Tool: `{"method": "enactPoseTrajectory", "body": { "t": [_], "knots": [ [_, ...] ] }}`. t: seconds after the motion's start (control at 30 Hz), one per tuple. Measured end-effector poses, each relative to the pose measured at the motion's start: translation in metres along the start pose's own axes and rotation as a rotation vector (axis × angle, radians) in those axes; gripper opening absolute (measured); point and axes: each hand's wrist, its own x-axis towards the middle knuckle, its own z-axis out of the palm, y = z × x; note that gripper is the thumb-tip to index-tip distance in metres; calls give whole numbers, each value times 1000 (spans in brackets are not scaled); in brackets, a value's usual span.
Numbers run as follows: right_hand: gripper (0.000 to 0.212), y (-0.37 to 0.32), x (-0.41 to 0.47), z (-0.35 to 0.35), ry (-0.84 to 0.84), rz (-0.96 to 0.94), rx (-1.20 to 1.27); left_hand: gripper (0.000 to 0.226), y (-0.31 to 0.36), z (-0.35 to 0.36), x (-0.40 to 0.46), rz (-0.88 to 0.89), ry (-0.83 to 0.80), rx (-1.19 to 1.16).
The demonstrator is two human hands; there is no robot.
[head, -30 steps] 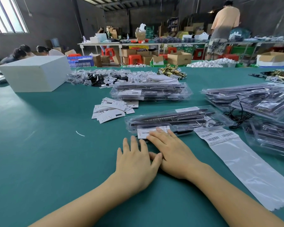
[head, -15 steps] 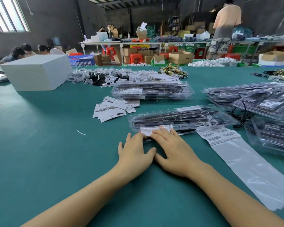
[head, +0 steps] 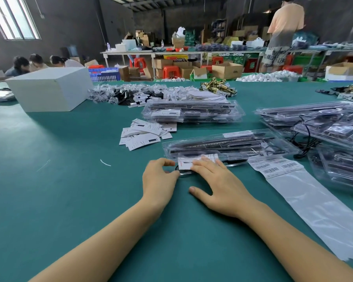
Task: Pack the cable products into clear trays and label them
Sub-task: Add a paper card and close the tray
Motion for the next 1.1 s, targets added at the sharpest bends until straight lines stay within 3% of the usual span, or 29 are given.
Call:
{"method": "enactPoseTrajectory", "body": {
  "t": [0.3, 0.57, 0.73, 0.8, 0.9, 1.0, 1.1],
  "knots": [
    [59, 0, 0, -1, 2, -7, -5, 5, -3, -1, 1, 86, -6, 111],
    [60, -1, 0, 0, -6, -2, -43, 23, -6, -3, 8, 64, -123, 32],
    [62, -2, 0, 0, -13, 7, -73, 34, -5, -5, 9, 101, -194, 105],
    [64, -3, 0, 0, -16, 13, -80, 45, -3, -2, 8, 129, -219, 244],
    [67, -3, 0, 0, -29, 13, -88, 46, -4, 2, 3, 240, -190, 406],
    [68, -2, 0, 0, -38, 13, -88, 35, -9, 2, -3, 354, -86, 415],
    [67, -2, 0, 0, -41, 16, -79, 21, -11, 1, -3, 315, -14, 365]
  ]
}}
